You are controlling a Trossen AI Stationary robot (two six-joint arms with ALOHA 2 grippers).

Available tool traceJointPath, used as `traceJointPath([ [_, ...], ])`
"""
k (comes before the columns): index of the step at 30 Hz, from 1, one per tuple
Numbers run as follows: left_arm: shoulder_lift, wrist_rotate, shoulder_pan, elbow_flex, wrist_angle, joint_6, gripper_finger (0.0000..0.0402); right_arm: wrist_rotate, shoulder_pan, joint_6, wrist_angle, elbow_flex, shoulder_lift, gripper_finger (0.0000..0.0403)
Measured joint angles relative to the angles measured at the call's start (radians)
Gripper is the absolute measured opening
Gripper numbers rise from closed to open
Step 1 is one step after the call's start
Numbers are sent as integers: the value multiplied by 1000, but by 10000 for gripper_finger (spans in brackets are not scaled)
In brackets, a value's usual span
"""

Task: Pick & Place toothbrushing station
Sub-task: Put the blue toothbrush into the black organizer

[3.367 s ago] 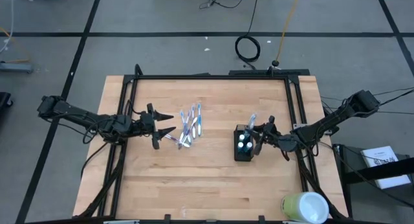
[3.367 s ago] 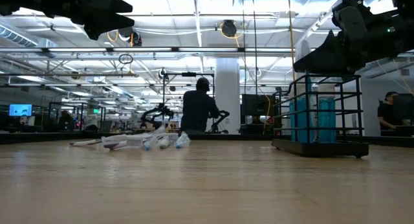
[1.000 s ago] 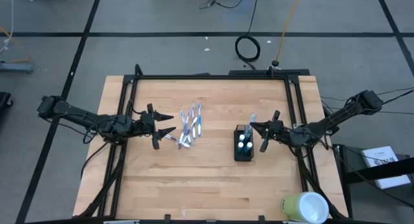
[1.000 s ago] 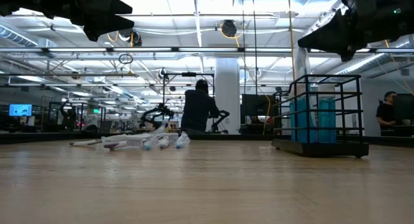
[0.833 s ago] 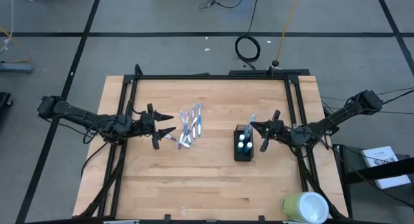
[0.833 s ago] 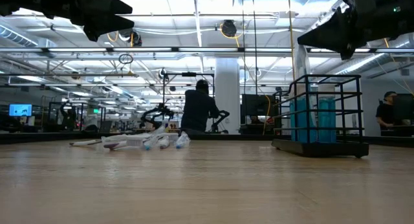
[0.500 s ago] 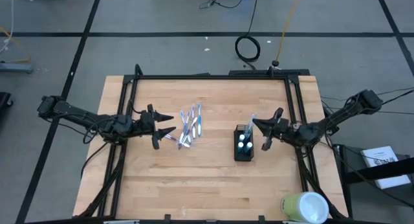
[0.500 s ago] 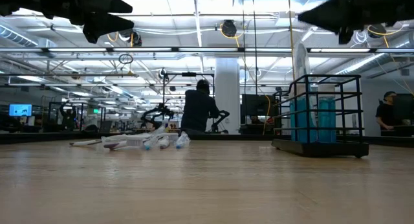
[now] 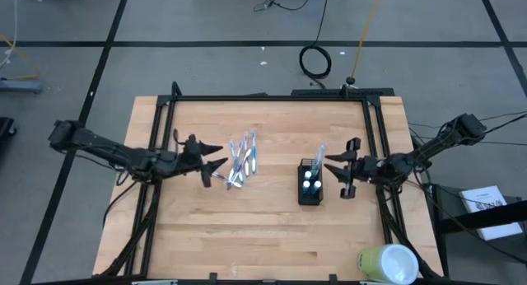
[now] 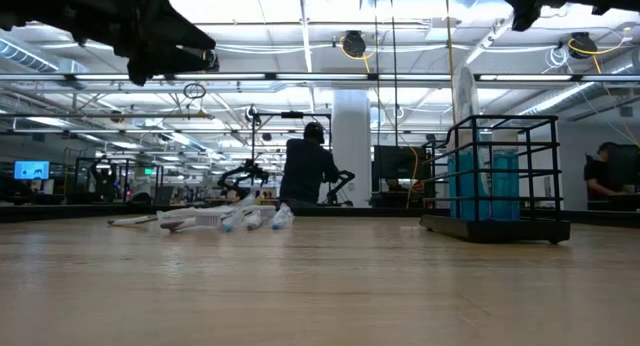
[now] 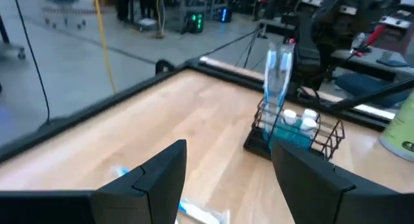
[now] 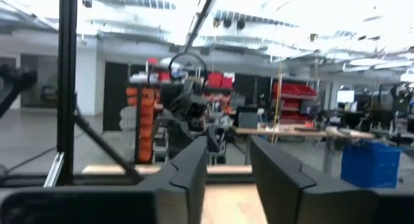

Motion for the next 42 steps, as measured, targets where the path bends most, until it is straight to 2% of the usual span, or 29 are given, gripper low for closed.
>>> traceJointPath([
  [4,108,-48,20,0,-1,-112,234,2,-2,40,-32,0,16,141],
  [8,222,-65,114,0,-9,-255,234,6,-3,43,-41,0,30,158],
  [13,357,74,287,42,-155,-459,234,7,-14,43,-41,0,41,161],
  [16,436,146,368,61,-191,-516,234,8,-26,44,-43,0,46,159],
  [20,541,198,419,92,-185,-531,234,8,-42,63,-71,0,46,154],
  [25,663,200,439,135,-181,-514,234,7,-60,93,-88,0,46,151],
  [31,743,212,452,178,-195,-446,234,6,-68,122,-119,0,46,151],
  [36,741,205,465,233,-432,-441,234,5,-68,123,-129,0,46,150],
  [42,736,102,471,295,-716,-512,234,6,-68,127,-135,0,46,150],
])
